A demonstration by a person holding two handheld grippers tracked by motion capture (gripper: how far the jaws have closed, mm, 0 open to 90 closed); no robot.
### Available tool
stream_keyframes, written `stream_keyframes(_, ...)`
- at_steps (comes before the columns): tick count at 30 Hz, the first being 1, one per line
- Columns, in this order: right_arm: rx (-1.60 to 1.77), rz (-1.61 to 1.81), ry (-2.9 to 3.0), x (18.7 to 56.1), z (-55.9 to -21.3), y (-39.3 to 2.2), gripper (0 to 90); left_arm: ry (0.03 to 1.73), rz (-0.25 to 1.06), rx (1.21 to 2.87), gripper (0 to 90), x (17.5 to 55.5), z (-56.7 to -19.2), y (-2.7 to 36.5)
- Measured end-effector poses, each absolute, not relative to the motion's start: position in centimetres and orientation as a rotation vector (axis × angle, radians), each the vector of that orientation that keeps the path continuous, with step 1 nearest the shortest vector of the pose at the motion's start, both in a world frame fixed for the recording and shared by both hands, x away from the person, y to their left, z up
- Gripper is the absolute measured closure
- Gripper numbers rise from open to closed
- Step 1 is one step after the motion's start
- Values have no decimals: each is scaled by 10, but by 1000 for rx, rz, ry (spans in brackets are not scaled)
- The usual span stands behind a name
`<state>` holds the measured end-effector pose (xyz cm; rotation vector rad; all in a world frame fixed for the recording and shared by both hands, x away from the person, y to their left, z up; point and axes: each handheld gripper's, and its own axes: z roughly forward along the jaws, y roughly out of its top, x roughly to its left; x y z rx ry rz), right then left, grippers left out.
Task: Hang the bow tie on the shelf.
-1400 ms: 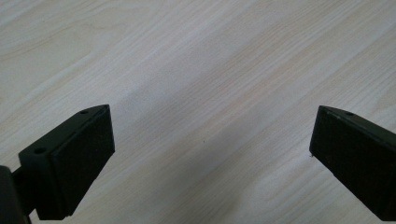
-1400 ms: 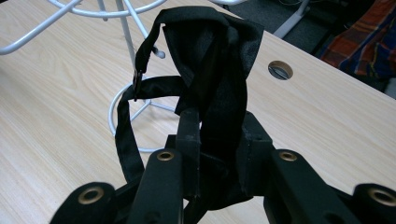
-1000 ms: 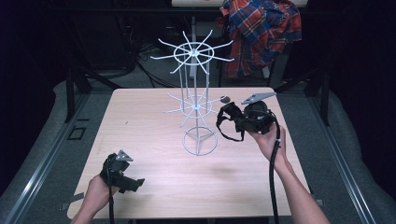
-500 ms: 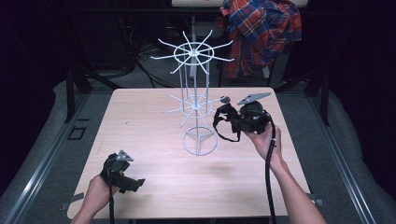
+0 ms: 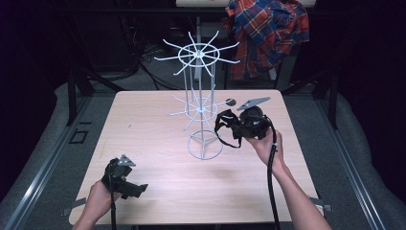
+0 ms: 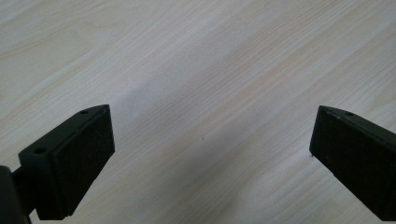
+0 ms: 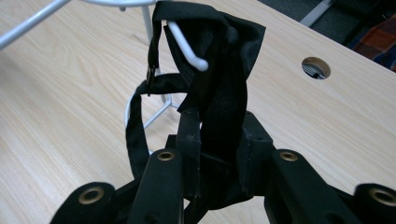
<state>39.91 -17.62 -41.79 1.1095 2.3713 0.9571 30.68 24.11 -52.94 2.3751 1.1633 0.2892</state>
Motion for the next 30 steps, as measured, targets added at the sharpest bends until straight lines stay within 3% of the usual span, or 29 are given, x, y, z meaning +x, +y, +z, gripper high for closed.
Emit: stream_keyframes(30, 1110, 955, 2464, 404, -445, -163, 720, 1167, 283, 2401, 1, 306, -532, 239)
